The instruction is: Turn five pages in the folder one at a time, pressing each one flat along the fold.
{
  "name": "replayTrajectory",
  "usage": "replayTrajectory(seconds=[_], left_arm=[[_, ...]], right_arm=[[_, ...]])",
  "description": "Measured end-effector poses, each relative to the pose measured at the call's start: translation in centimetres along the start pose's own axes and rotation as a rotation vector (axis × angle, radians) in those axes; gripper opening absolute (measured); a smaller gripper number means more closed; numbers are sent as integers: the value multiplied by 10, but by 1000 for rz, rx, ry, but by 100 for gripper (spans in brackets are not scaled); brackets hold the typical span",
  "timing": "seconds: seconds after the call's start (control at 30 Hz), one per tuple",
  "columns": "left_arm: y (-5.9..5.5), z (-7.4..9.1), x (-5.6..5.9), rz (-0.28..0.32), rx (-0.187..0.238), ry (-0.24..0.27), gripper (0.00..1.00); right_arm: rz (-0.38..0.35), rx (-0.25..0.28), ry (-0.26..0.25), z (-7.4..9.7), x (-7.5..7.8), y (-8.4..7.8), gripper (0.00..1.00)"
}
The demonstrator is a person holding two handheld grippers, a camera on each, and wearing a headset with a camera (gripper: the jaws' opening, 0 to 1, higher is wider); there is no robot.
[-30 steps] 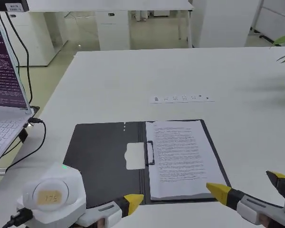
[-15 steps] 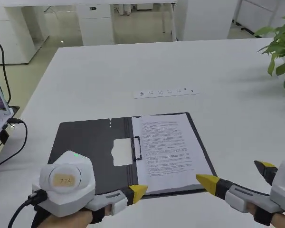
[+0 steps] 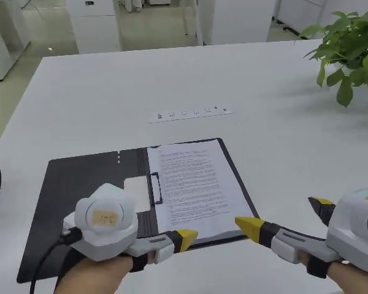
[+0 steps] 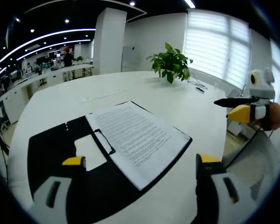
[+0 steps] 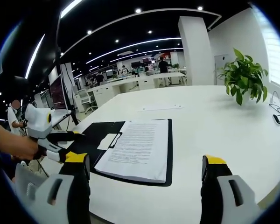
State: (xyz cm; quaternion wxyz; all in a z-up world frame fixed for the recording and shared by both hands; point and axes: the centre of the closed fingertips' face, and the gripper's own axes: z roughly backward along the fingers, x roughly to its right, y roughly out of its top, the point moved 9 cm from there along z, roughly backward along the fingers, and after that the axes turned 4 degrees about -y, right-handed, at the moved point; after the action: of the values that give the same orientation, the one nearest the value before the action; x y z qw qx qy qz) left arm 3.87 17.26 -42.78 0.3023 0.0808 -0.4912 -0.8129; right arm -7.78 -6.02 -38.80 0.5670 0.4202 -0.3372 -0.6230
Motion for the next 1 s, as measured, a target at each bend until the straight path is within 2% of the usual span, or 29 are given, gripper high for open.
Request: replayTrajectory(seconds=[0.27, 0.73, 1.0], left_arm=[[4, -30, 10, -19, -6, -48, 97], [1, -66, 28, -44, -24, -88, 94], [3, -83, 36, -49, 7, -101, 93]], right_arm=[[-14, -2, -12, -2, 0, 0, 100], [-33, -11, -19, -6, -7, -2, 99], [-44, -14, -21, -8, -10, -2, 99]])
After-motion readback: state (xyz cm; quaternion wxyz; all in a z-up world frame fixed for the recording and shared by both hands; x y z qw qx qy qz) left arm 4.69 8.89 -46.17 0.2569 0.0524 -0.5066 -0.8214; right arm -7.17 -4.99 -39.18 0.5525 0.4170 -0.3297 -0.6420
